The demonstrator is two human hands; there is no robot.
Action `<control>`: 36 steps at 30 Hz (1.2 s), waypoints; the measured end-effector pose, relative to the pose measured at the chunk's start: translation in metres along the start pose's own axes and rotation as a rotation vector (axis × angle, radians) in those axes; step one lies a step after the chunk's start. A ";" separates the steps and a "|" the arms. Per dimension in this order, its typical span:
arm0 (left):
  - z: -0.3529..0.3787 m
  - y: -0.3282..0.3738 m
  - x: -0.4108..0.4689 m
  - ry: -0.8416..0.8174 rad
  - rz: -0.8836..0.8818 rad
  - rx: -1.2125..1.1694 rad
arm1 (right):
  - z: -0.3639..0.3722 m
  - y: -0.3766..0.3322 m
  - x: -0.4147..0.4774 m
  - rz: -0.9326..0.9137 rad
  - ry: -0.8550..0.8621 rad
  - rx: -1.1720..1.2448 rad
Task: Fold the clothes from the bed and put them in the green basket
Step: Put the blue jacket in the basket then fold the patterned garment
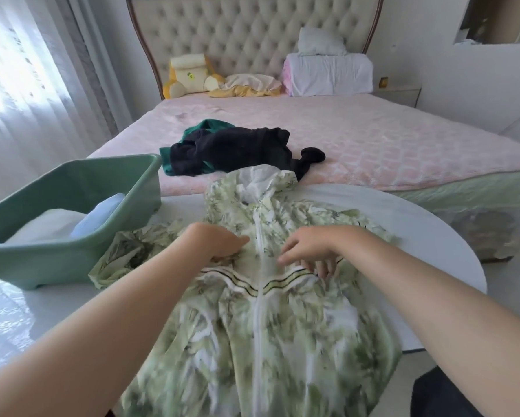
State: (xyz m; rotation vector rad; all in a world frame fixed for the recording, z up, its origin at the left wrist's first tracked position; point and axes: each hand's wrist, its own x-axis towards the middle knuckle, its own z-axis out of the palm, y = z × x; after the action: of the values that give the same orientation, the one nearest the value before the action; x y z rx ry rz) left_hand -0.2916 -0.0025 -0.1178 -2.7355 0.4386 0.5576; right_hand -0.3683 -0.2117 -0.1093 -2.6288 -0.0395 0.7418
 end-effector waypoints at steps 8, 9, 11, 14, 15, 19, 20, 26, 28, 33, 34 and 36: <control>-0.019 0.043 0.022 0.507 0.030 -0.163 | -0.014 0.034 0.031 -0.010 0.574 -0.049; -0.019 0.050 0.028 0.590 0.096 -0.282 | -0.015 0.044 0.036 -0.006 0.585 -0.079; -0.018 0.062 0.040 0.692 0.280 -0.434 | -0.015 0.061 0.044 -0.007 0.622 -0.120; -0.014 0.074 0.053 0.517 0.434 -0.409 | -0.015 0.086 0.054 0.008 0.596 -0.095; -0.012 0.075 0.060 0.416 0.402 -0.346 | -0.015 0.093 0.057 0.024 0.570 -0.068; -0.014 0.073 0.073 0.473 0.129 -0.083 | -0.020 0.114 0.066 0.136 0.512 -0.132; -0.016 0.072 0.075 0.521 0.080 -0.035 | -0.021 0.116 0.067 0.162 0.498 -0.138; -0.023 0.077 0.102 0.623 0.078 -0.081 | -0.029 0.118 0.076 0.198 0.628 -0.097; -0.020 0.083 0.106 0.598 0.271 -0.176 | -0.032 0.121 0.080 0.228 0.638 -0.040; -0.018 0.085 0.111 0.633 0.374 -0.126 | -0.037 0.123 0.072 0.357 0.778 -0.055; -0.021 0.084 0.110 0.707 0.342 -0.102 | -0.039 0.124 0.067 0.424 0.793 -0.082; -0.028 0.082 0.108 0.827 0.229 -0.159 | -0.045 0.129 0.057 0.540 0.799 -0.124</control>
State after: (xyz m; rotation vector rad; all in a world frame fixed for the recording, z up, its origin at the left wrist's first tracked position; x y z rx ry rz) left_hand -0.2171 -0.1116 -0.1587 -2.9785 0.9279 -0.5611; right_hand -0.3075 -0.3387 -0.1528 -2.8782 0.8909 -0.2262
